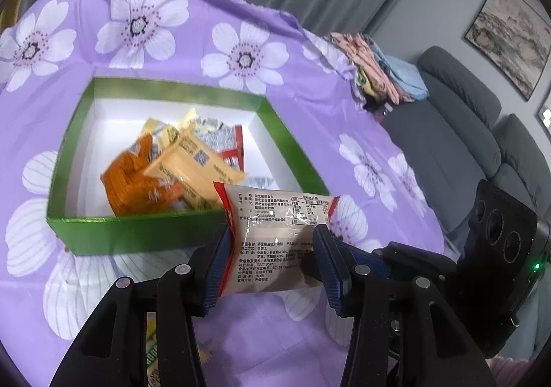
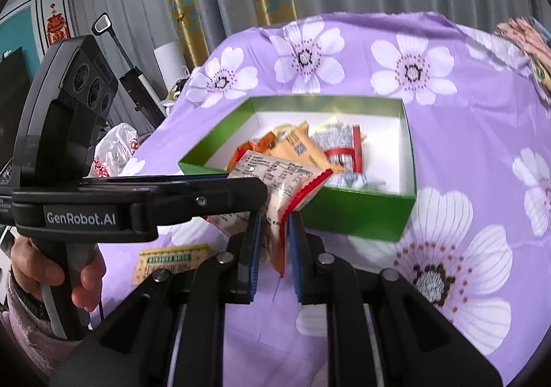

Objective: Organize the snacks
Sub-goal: 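Carry the white cracker packet over the green box with the left gripper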

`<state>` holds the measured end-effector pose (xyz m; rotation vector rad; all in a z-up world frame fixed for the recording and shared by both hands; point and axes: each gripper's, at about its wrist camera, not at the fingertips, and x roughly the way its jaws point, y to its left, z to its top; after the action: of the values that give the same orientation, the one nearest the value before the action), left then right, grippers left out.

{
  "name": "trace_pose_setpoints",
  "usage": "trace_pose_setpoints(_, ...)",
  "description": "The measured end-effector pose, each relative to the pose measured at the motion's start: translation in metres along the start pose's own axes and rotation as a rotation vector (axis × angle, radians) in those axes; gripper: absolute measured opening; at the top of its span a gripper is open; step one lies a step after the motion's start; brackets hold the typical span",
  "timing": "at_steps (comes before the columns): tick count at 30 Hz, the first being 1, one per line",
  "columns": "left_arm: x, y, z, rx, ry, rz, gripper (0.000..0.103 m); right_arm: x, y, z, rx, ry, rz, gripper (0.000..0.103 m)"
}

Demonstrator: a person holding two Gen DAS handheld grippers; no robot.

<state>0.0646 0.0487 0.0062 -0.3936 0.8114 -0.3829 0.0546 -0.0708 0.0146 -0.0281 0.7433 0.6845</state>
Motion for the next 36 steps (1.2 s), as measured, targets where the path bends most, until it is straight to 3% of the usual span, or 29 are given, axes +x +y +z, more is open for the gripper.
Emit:
trace_pose_setpoints(18,-0.008,0.026,0.043,-0.048,-0.099,0.014,0.049,0.023,0.003,0.043,-0.081,-0.069,-0.008,0.017)
trace_pose_setpoints(36,0.021,0.048,0.062,-0.080,-0.087,0.025,0.049,0.052,-0.007,0.057,-0.080,-0.033,-0.030,0.018)
